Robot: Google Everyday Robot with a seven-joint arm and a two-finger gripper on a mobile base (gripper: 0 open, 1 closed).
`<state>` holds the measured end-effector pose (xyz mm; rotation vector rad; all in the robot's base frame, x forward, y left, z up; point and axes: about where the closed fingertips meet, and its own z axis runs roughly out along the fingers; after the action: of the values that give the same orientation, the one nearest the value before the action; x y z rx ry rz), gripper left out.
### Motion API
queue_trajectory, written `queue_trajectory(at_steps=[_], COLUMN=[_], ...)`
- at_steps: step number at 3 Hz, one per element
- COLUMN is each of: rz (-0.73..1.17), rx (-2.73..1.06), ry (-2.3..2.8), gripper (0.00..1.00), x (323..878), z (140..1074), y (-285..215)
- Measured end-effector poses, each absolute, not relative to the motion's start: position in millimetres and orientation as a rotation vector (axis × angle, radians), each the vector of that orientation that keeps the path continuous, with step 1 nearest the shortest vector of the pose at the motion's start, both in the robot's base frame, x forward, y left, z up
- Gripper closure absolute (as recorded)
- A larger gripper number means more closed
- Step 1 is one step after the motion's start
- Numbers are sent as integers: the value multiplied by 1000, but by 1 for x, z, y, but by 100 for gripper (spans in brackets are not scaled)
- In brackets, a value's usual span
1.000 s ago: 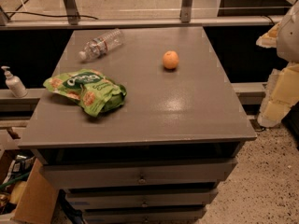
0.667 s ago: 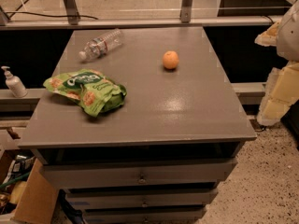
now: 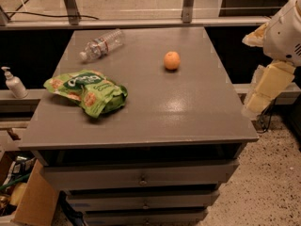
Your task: Pick orange
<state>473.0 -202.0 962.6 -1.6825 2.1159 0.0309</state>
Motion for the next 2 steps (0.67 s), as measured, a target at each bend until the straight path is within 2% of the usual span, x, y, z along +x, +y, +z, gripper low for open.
queue_trajectory(at_steps=[2], rz=[231], rx=[-1582], ry=[2051], gripper=[0], x=[518], z=[940], y=[-190])
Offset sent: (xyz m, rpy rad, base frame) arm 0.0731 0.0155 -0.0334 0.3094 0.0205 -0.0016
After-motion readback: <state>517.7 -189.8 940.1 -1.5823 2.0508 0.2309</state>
